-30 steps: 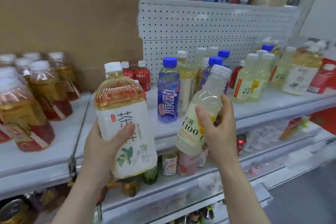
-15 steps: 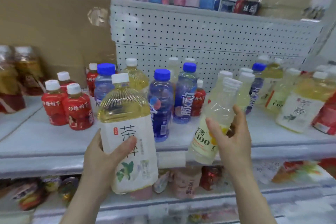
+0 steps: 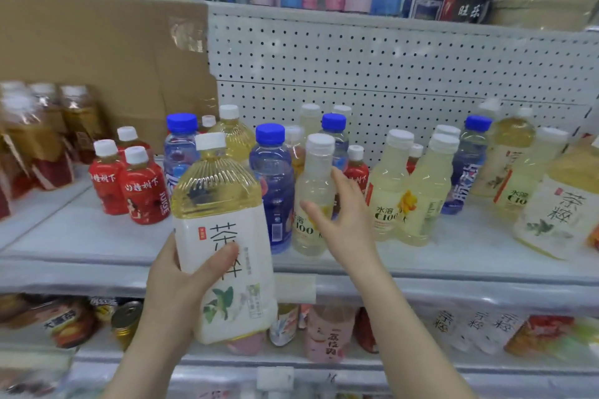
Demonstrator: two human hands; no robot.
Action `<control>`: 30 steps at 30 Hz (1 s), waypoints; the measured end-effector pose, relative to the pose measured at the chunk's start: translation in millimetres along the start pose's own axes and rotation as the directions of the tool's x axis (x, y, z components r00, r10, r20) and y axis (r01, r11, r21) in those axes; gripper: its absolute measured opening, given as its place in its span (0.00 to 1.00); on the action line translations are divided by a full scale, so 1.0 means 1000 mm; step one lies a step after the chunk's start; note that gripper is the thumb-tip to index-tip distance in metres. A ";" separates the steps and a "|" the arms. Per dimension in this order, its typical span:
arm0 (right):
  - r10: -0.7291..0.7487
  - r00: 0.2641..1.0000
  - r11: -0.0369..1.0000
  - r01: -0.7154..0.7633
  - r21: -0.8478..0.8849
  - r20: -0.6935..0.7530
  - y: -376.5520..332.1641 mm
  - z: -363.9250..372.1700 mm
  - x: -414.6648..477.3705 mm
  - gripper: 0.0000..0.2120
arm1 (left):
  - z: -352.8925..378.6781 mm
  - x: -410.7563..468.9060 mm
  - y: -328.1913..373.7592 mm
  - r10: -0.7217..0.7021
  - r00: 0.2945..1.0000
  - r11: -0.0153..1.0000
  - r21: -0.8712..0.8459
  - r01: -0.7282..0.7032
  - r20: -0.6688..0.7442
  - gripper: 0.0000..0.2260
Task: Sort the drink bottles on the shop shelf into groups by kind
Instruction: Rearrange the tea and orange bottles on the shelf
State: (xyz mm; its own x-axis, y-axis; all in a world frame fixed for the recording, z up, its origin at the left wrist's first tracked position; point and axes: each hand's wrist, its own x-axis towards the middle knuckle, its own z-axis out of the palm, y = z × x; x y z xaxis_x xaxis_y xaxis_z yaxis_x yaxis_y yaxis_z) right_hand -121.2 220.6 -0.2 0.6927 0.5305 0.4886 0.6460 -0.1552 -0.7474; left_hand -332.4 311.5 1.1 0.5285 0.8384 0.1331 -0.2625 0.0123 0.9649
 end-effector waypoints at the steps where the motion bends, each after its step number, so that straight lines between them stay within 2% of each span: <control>1: -0.004 1.000 1.000 0.005 -0.008 0.009 0.001 0.004 0.003 0.34 | 0.000 -0.001 0.001 0.002 1.000 1.000 0.005 -0.002 0.003 0.44; 4: -0.026 0.999 1.000 0.026 -0.010 0.039 0.001 0.009 0.010 0.34 | -0.001 0.000 0.002 0.001 1.000 1.000 0.021 -0.001 0.007 0.40; 7: -0.016 0.996 0.999 0.018 -0.028 0.085 0.005 0.008 0.016 0.33 | 0.003 0.000 0.001 0.009 1.000 1.000 0.024 -0.009 0.014 0.43; 8: -0.019 0.998 0.999 0.021 -0.037 0.063 0.006 0.004 0.017 0.32 | 0.004 0.000 0.000 0.007 1.000 1.000 0.021 -0.008 0.016 0.41; 12: -0.052 0.972 0.997 0.039 -0.062 -0.228 0.002 -0.017 0.034 0.24 | 0.007 0.001 -0.001 0.000 1.000 1.000 0.020 -0.001 0.025 0.33; 13: -0.031 0.973 0.996 0.012 -0.083 -0.231 0.000 -0.019 0.043 0.25 | 0.008 0.001 -0.002 -0.008 1.000 1.000 0.028 0.007 0.026 0.33; 16: 0.074 0.991 0.995 -0.081 -0.065 -0.109 -0.007 -0.014 0.070 0.29 | 0.008 0.001 -0.004 -0.026 0.999 0.999 0.031 0.025 0.029 0.32; 20: 0.117 0.992 0.993 -0.116 0.027 -0.036 -0.006 -0.005 0.082 0.22 | 0.006 -0.001 -0.006 -0.041 0.999 0.997 0.062 0.039 0.028 0.33; 30: 0.046 0.988 0.983 -0.071 -0.171 -0.148 -0.008 -0.034 0.046 0.24 | 0.002 0.000 -0.010 -0.067 0.997 0.995 0.081 0.063 0.049 0.34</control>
State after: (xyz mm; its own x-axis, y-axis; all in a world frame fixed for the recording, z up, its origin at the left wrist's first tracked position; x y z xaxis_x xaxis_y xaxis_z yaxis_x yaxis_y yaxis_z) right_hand -83.8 217.9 42.8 0.7614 0.3934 0.5153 0.6403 -0.3323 -0.6925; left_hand -328.6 310.0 -7.7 0.5840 0.8079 0.0787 -0.1620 0.0210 0.9866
